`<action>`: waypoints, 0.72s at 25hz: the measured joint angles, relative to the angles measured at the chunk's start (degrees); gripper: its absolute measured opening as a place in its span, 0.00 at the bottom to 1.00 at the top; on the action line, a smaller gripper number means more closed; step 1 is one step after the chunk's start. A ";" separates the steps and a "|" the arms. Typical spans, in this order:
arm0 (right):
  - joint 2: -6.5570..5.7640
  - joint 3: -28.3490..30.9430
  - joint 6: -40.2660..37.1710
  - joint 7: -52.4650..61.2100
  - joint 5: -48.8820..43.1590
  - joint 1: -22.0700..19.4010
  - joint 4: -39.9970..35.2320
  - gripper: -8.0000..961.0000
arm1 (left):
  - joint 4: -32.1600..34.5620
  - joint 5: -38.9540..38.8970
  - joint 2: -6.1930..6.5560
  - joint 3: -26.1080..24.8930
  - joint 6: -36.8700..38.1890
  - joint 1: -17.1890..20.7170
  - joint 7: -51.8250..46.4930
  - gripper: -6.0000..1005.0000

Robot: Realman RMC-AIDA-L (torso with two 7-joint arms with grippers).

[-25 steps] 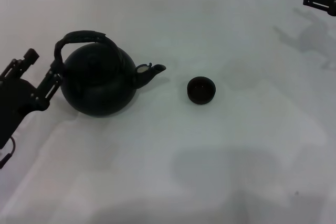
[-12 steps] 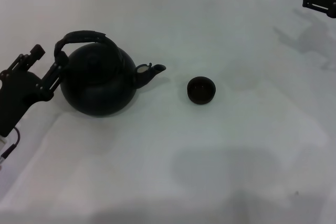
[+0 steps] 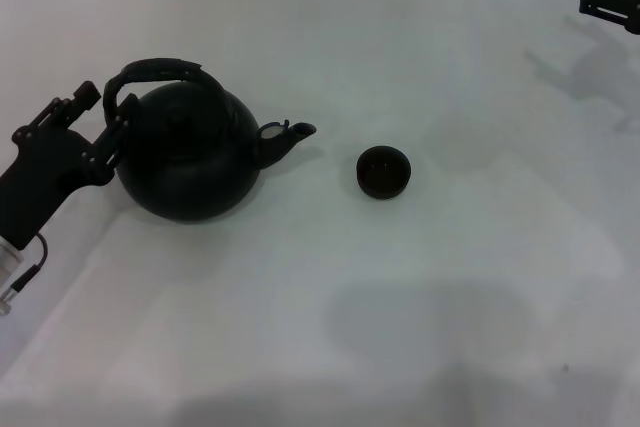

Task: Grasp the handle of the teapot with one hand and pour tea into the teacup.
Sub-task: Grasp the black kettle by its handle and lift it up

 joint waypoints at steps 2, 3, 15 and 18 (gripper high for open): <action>0.00 -0.08 -0.47 -0.05 0.00 0.00 -0.02 0.88 | 0.04 0.03 -0.10 0.00 0.16 -0.01 0.15 0.56; 0.00 -0.09 -0.60 -0.08 0.00 0.01 -0.02 0.88 | 0.04 0.12 -0.15 0.00 0.25 0.00 0.18 0.56; 0.00 -0.13 -0.94 -0.78 -0.02 0.27 -0.67 0.88 | 0.00 0.52 -0.48 -0.01 0.62 0.37 0.07 0.43; 0.00 -0.13 -0.94 -0.78 -0.04 0.27 -0.67 0.88 | -0.04 0.35 -0.45 -0.03 0.58 0.08 -0.84 0.40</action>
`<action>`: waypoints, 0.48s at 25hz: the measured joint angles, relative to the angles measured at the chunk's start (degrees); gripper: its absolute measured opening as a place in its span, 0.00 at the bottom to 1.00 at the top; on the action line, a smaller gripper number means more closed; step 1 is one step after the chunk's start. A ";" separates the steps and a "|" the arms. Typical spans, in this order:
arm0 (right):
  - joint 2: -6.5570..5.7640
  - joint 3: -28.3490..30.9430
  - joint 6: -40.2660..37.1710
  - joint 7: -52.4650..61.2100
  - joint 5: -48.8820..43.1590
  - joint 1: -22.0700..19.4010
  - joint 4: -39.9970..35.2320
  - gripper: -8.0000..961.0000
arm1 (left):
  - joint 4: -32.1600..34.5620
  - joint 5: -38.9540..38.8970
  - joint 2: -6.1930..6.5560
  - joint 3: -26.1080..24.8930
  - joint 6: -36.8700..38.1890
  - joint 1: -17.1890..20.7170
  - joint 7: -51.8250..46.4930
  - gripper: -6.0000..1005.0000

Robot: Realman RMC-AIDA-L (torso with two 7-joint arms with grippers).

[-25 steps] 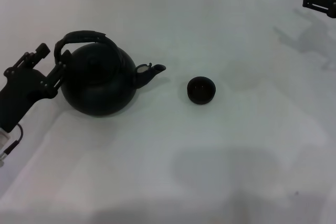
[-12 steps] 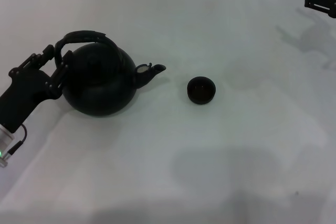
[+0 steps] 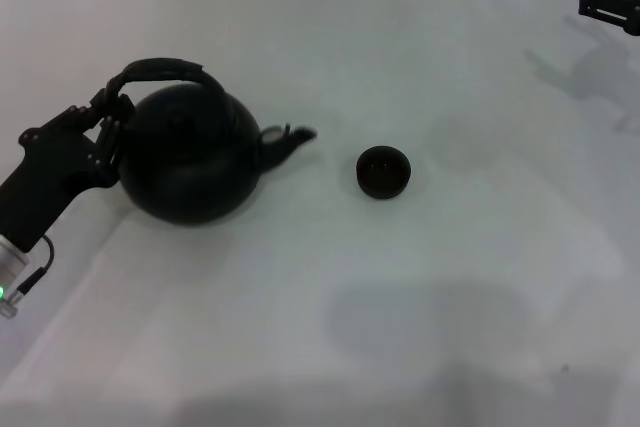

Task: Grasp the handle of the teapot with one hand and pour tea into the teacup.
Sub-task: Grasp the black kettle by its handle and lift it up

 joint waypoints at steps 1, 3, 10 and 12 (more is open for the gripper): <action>0.00 0.00 0.00 0.00 -0.01 -0.01 0.00 0.88 | 0.00 -0.04 0.04 -0.05 -0.06 -0.07 -0.48 0.39; 0.00 0.00 0.00 0.00 -0.02 -0.06 0.00 0.88 | 0.00 -0.04 0.04 -0.05 -0.06 -0.07 -0.48 0.36; 0.00 0.00 0.03 -0.25 -0.03 -0.10 -0.39 0.88 | 1.59 -0.73 0.30 -0.31 -1.13 -0.49 -2.98 0.20; 0.00 0.00 0.03 -0.64 -0.02 -0.10 -0.72 0.88 | 2.63 -0.26 0.33 -0.01 -1.42 -0.64 -3.15 0.20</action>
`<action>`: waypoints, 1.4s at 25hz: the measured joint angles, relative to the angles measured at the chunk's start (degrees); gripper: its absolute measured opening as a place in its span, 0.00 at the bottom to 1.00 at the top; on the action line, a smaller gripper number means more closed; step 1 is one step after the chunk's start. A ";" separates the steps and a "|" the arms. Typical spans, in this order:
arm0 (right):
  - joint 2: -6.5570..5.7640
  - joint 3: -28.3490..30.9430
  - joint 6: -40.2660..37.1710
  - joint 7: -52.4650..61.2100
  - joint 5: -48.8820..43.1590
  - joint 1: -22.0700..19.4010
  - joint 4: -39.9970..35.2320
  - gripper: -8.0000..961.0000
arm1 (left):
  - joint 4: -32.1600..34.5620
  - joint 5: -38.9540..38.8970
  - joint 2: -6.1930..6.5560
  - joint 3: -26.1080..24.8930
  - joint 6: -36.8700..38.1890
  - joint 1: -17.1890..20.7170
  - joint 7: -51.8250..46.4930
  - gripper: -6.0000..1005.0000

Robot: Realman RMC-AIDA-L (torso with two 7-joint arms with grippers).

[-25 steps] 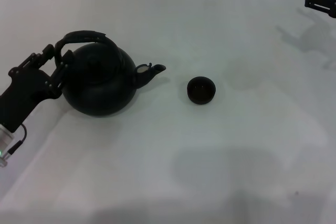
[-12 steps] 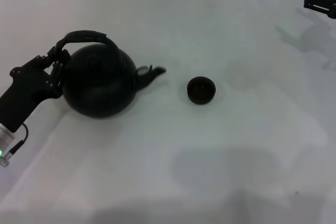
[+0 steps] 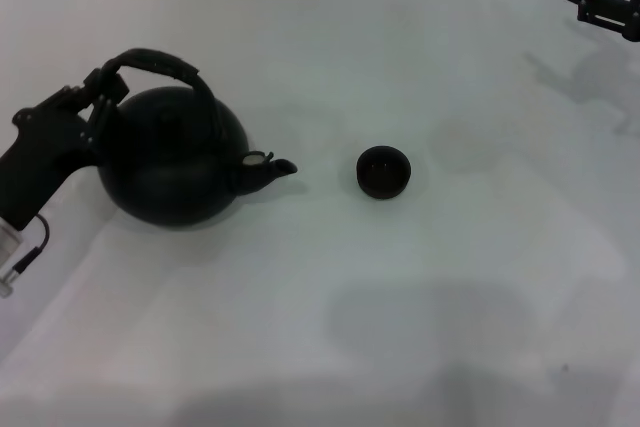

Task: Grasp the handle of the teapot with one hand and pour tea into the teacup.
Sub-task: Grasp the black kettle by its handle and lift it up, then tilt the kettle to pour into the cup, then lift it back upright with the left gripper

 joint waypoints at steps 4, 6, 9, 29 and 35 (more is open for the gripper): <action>0.00 0.00 0.03 -0.11 0.05 0.09 -0.47 0.88 | 3.15 0.74 0.00 0.90 -1.79 -0.29 -2.12 0.19; 0.04 0.00 0.10 -0.12 0.09 0.15 -0.61 0.88 | 5.13 1.07 -0.01 1.43 -2.96 -0.30 -3.73 0.18; 0.09 0.00 0.06 -0.14 0.39 0.16 -0.88 0.88 | 10.86 3.97 0.00 1.72 -6.28 0.05 -9.06 0.17; 0.09 0.31 0.53 -5.37 6.82 -0.40 -3.79 0.88 | 60.53 43.99 0.01 13.07 -30.04 3.96 -58.23 0.17; 0.02 0.50 1.78 -6.06 8.85 -0.63 -3.82 0.88 | 69.36 54.34 0.12 16.86 -30.14 3.99 -70.14 0.17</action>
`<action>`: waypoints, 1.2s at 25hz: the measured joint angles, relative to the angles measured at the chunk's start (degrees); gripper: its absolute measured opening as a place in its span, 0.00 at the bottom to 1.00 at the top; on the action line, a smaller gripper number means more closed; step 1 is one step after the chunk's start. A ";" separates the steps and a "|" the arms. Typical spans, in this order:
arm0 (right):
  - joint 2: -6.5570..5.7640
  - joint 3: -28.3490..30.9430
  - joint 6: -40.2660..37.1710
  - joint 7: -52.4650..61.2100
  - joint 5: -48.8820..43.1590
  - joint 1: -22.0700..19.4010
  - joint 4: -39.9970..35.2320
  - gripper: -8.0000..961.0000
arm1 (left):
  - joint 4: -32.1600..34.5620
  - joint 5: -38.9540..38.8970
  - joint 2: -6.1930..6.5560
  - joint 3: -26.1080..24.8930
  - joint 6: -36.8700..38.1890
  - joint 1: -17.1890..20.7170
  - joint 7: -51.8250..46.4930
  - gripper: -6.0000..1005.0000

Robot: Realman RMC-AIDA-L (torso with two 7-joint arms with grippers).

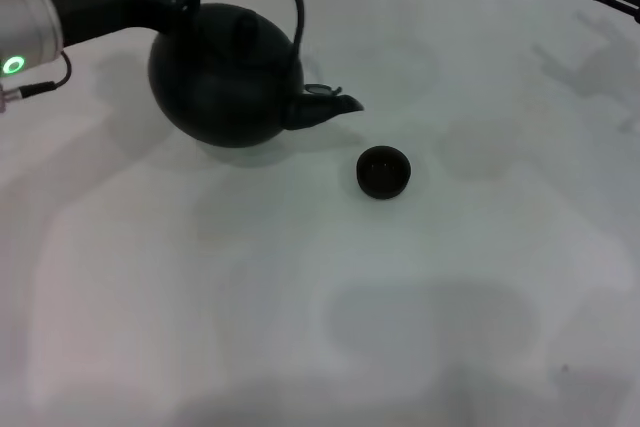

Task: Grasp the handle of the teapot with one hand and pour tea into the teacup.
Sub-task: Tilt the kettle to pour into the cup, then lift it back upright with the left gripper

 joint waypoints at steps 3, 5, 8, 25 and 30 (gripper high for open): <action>-0.02 0.05 0.17 -0.12 0.72 -0.09 0.00 0.88 | 4.59 7.75 0.00 1.66 0.07 0.04 -7.48 0.17; -0.02 0.07 0.27 -0.45 1.38 -0.18 0.00 0.88 | 7.96 14.36 0.03 2.81 0.32 0.05 -13.19 0.17; -0.02 0.10 0.51 -0.81 2.09 -0.56 -0.03 0.88 | 12.17 22.80 0.01 5.13 0.55 0.07 -19.60 0.17; -0.02 0.12 1.21 -2.04 4.59 -1.05 -0.07 0.88 | 23.68 45.40 -0.17 15.92 3.66 -2.44 -34.02 0.16; -0.02 0.50 1.17 -2.27 4.69 -1.04 -0.28 0.88 | 25.15 48.46 -0.18 17.26 5.48 -3.42 -36.19 0.16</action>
